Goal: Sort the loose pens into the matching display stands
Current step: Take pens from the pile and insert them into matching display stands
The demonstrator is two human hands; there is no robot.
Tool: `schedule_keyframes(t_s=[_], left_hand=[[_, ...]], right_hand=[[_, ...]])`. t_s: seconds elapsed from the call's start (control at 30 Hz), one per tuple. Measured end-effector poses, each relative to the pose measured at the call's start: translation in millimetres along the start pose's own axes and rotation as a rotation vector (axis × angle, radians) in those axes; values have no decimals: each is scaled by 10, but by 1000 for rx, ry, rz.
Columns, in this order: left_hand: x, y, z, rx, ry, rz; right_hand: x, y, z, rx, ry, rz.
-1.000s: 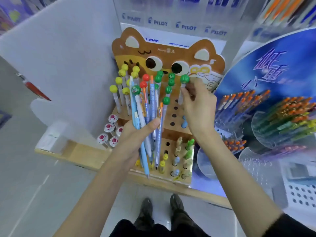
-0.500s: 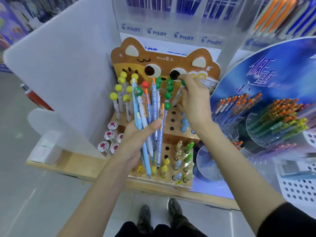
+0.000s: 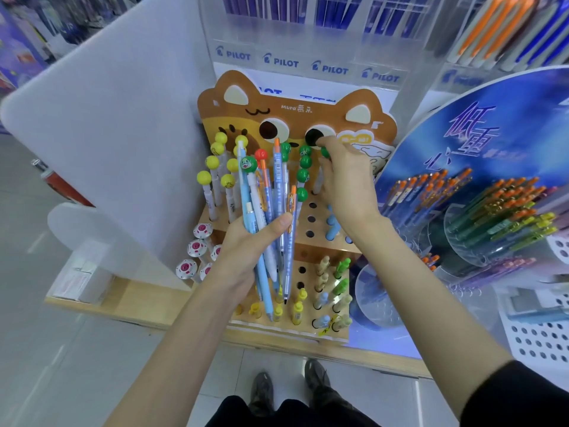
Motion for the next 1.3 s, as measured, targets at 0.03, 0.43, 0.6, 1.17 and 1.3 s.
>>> schedule_keyframes(t_s=[0.03, 0.43, 0.6, 1.17, 1.3], left_hand=[[-1, 4, -1, -2, -1, 3], [-39, -31, -4, -25, -17, 5], [-8, -68, 0, -32, -34, -2], [-73, -149, 97, -51, 46, -281], [-81, -151, 141, -54, 18, -253]], right_hand=[[25, -6, -9, -11, -14, 40], [-65, 85, -3, -58, -26, 154], [-99, 52, 116, -129, -7, 78], [-201, -576, 305, -17, -228, -278], [-199, -565, 349, 2, -247, -370]])
Point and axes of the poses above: each hand's wrist, its own z-axis away from the middle knuckle, its own x-axis out of the palm, y = z × x, the point moved 5 cm from there along -z, towards the middle knuckle, and after that the axes turned 13 degrees about z, right-handed, at the moved point
